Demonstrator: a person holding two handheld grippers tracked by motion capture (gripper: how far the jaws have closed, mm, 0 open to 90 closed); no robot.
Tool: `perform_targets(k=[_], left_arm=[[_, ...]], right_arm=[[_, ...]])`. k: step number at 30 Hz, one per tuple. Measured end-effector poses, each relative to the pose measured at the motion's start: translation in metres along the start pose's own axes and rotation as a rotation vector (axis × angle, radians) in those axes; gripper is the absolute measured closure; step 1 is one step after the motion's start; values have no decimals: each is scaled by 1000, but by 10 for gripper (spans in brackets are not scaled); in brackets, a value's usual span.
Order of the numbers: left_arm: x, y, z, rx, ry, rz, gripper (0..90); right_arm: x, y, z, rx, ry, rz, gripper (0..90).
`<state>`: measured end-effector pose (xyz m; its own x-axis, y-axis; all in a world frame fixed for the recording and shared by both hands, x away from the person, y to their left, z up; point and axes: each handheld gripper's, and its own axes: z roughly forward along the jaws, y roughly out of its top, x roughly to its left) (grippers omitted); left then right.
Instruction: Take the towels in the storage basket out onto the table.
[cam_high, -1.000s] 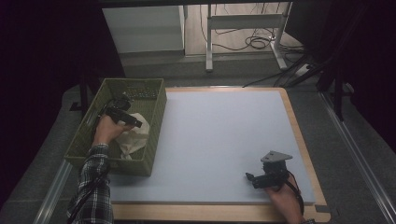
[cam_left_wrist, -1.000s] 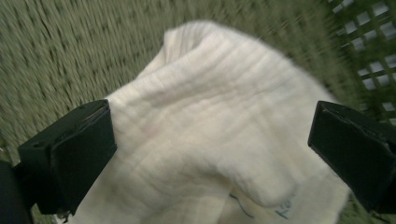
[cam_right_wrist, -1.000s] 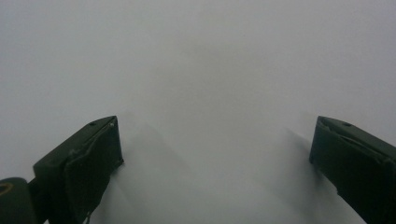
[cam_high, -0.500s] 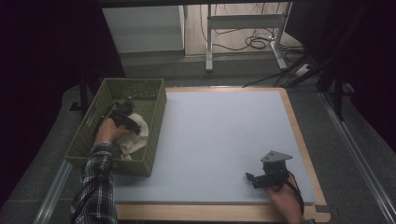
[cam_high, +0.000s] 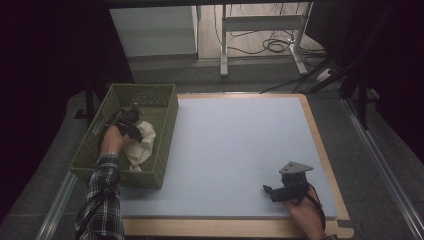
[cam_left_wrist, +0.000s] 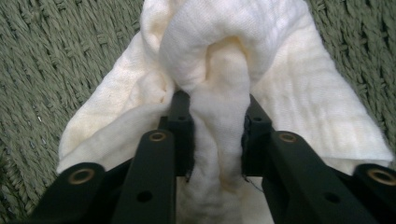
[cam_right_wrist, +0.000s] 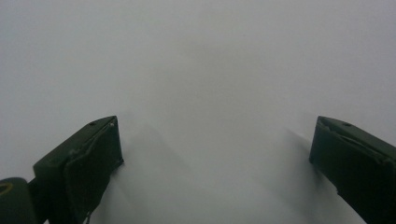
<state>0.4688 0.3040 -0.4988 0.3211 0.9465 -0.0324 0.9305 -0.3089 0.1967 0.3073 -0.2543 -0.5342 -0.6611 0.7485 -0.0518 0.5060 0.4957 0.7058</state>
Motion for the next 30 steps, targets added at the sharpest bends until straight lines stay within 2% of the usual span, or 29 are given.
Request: perform_targets(k=[4, 6, 7, 11, 12, 14, 16, 17, 22, 24, 30], left_arm=[[1, -1, -3, -19, -19, -8, 752], [0, -2, -9, -61, -52, -6, 753], [0, -2, -9, -61, -52, -6, 752], [-3, -4, -19, -110, -64, 8, 752], [-2, -7, -24, -135, -67, 5, 751], [-1, -9, -27, -151, -66, 0, 751], [2, -16, -36, -195, -88, -10, 749], [2, -16, -36, -195, -88, -10, 748], [5, -28, -55, -274, -114, -28, 746], [6, -35, -66, -313, -124, -19, 745], [4, -42, -83, -366, -137, -7, 743]], right_arm=[[0, 0, 0, 0, 0, 0, 22], [0, 0, 0, 0, 0, 0, 22], [0, 0, 0, 0, 0, 0, 22], [0, 0, 0, 0, 0, 0, 22], [0, 0, 0, 0, 0, 0, 22], [0, 0, 0, 1, 0, 2, 22], [0, 0, 0, 0, 0, 2, 22], [0, 0, 0, 0, 0, 2, 22], [0, 0, 0, 1, 0, 2, 22], [0, 0, 0, 1, 0, 2, 22], [0, 0, 0, 1, 0, 1, 22]])
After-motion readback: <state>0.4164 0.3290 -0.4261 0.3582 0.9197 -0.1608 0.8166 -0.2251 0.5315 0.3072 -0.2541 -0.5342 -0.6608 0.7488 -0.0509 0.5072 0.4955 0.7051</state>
